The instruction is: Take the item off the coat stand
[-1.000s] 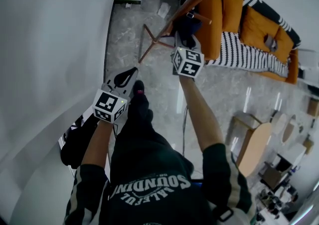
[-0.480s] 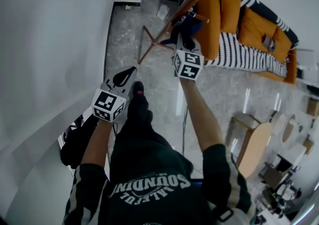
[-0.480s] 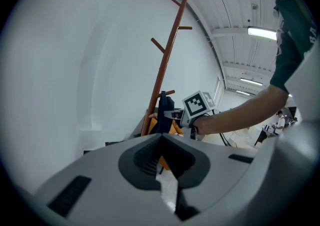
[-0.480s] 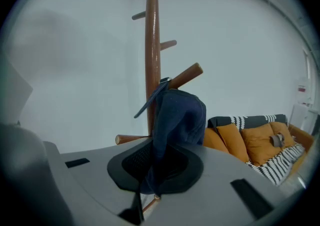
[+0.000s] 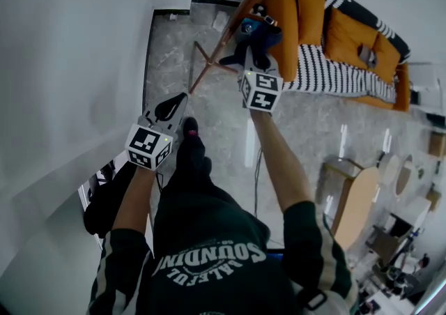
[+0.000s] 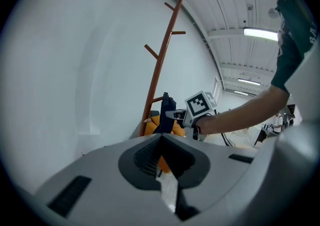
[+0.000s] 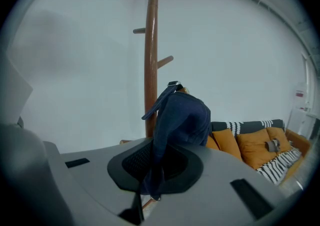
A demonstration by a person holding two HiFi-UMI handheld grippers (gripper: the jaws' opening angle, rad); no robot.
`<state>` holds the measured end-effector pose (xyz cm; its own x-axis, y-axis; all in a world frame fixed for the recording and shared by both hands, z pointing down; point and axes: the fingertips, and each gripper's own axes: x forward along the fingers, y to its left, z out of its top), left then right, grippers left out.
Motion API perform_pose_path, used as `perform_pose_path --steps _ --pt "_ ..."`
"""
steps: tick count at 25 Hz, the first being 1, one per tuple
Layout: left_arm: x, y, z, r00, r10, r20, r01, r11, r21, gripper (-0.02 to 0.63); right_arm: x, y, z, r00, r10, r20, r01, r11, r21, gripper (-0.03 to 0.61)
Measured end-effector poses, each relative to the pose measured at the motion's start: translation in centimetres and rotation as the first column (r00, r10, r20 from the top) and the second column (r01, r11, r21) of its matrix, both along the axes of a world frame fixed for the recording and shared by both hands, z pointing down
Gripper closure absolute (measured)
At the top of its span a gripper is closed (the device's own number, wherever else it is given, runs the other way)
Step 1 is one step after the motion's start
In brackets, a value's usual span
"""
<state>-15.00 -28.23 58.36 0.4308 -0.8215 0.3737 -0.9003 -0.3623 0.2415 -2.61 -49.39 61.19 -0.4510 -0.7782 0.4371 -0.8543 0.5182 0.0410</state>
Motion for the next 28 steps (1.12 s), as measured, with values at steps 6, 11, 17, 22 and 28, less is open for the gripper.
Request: perform_pose_path --steps 6,11,17,22,28 --pt "1.6 1.9 -1.2 1.000 0.013 0.007 -0.013 1.000 0.021 0.614 1.8 2.1 -1.5 1.000 0.002 -0.003 -0.002 1.000 0.017 0.555" --pt "2.8 3.9 -2.2 1.000 0.019 0.016 -0.019 0.999 0.042 0.614 3.3 4.4 -3.0 1.000 0.001 -0.008 0.000 0.999 0.033 0.555" --pt "3.9 5.9 -3.8 0.999 0.014 0.043 -0.017 0.998 0.067 0.614 5.8 8.3 -4.7 1.000 -0.024 -0.007 0.024 0.999 0.036 0.557" --pt "4.6 7.3 -5.6 0.998 -0.002 0.067 -0.005 0.995 0.103 0.614 7.5 11.9 -6.9 0.998 -0.058 0.026 0.057 0.997 0.051 0.557" --pt "5.8 9.1 -8.4 0.996 -0.013 0.092 -0.001 0.989 0.146 0.614 9.0 17.2 -10.2 0.990 -0.120 0.073 0.113 0.989 0.093 0.558"
